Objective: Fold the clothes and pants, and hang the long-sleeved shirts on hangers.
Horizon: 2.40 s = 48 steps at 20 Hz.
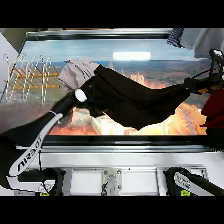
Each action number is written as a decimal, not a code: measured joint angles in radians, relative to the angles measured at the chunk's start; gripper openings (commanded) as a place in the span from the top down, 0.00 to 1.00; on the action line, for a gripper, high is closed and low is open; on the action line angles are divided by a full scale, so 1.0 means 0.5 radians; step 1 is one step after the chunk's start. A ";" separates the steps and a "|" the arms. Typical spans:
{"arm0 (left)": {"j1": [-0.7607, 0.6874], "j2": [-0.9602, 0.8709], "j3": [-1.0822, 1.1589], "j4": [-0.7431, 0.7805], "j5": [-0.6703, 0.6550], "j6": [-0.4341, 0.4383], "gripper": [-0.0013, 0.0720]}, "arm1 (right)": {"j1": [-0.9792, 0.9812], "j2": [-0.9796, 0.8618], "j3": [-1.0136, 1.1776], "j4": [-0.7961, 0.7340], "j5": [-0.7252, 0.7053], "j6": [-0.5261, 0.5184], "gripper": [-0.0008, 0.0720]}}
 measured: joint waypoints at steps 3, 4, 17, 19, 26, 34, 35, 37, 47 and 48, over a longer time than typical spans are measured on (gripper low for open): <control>-0.169 -0.101 -0.016 -0.177 0.146 -0.017 0.07 | 0.000 0.000 0.000 0.005 0.000 0.000 0.96; -0.211 -0.146 0.014 -0.217 0.168 -0.018 0.07 | 0.000 0.000 0.000 0.005 0.000 0.000 0.96; 0.335 -0.216 0.868 0.275 -0.178 0.034 0.95 | 0.135 0.337 -0.467 0.227 0.201 -0.054 0.96; 0.484 -0.183 1.061 0.331 -0.313 0.087 0.95 | 0.292 0.488 -0.729 0.432 0.154 -0.054 0.96; 0.602 -0.188 1.305 0.477 -0.589 0.288 0.06 | 0.916 0.671 -1.244 0.748 -0.329 0.032 0.19; 0.607 0.013 1.015 0.752 -0.671 0.257 0.06 | 0.864 0.669 -1.178 0.413 -0.412 0.064 0.19; 0.621 0.063 0.887 0.787 -0.660 0.232 0.06 | 0.826 0.647 -1.172 0.385 -0.385 0.073 0.19; 0.671 0.134 0.636 0.834 -0.601 0.170 0.06 | 0.769 0.570 -1.165 0.365 -0.339 0.082 0.19; 0.923 0.000 -0.008 0.317 -0.164 0.225 0.06 | 0.729 -0.079 -1.159 0.932 -0.556 -0.275 0.32; 0.917 -0.020 -0.018 0.230 -0.125 0.278 0.06 | 0.742 -0.137 -1.159 1.017 -0.581 -0.320 0.32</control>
